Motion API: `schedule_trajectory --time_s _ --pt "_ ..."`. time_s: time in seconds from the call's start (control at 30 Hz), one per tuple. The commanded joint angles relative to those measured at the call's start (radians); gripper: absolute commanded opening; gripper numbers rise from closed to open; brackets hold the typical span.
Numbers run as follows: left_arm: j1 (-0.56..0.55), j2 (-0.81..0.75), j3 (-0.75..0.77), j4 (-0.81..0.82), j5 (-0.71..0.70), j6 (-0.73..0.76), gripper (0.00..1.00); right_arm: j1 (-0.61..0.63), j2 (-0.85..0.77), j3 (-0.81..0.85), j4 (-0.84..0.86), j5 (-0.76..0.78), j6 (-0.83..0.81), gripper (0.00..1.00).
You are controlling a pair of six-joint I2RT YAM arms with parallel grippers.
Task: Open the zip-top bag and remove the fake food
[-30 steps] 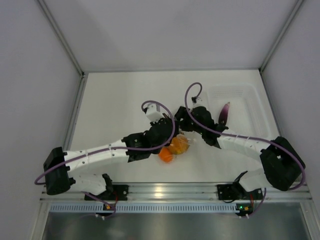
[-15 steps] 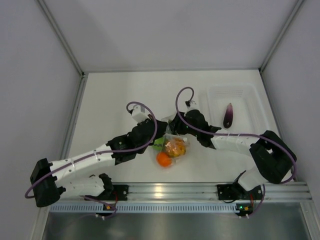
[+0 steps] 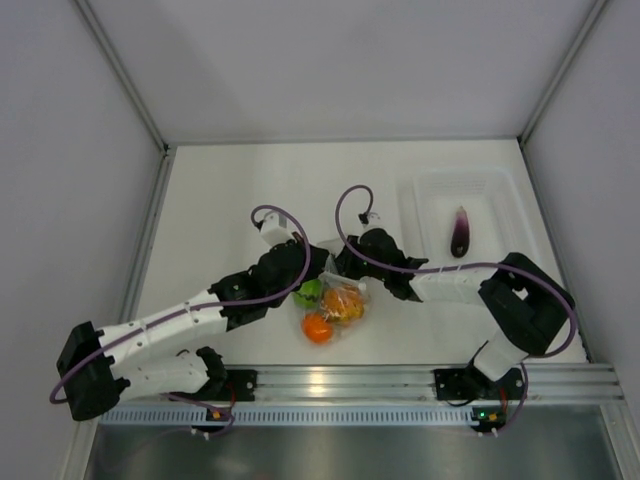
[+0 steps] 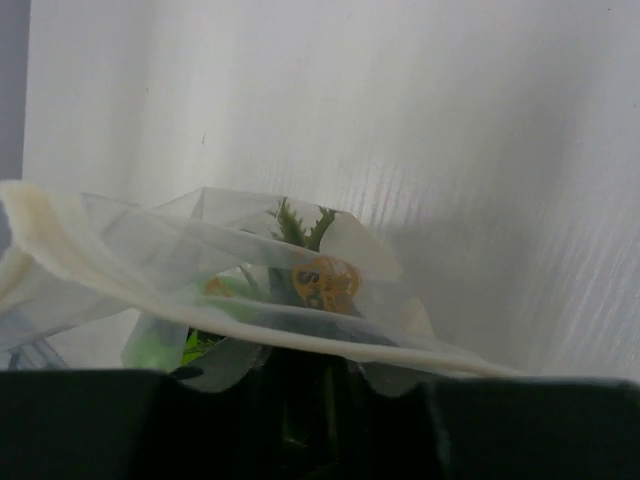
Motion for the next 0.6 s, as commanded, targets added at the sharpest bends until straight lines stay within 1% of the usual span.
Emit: schedule_trajectory --time_s 0.0,0.07,0.13,0.27,0.37,0.5,0.57 --pt "0.006 -0.012 0.029 0.048 -0.015 0.030 0.00 0.016 -0.005 0.005 0.098 0.023 0.009 0.17" --pt "0.006 -0.026 0.026 0.048 -0.027 0.043 0.00 0.016 -0.014 -0.006 0.108 0.023 0.014 0.04" --pt "0.006 -0.035 0.023 0.048 -0.035 0.053 0.00 0.016 -0.034 -0.015 0.129 0.020 0.002 0.00" --pt "0.008 -0.052 0.017 0.048 -0.067 0.081 0.00 0.020 -0.092 -0.049 0.144 0.021 -0.026 0.00" --pt "0.008 -0.047 0.024 0.047 -0.091 0.119 0.00 0.036 -0.166 -0.081 0.158 0.039 -0.064 0.00" --pt "0.006 -0.041 0.034 0.042 -0.125 0.170 0.00 0.071 -0.293 -0.112 0.122 0.085 -0.150 0.00" --pt "0.006 -0.037 0.040 0.042 -0.140 0.184 0.00 0.098 -0.330 -0.118 0.102 0.096 -0.187 0.00"
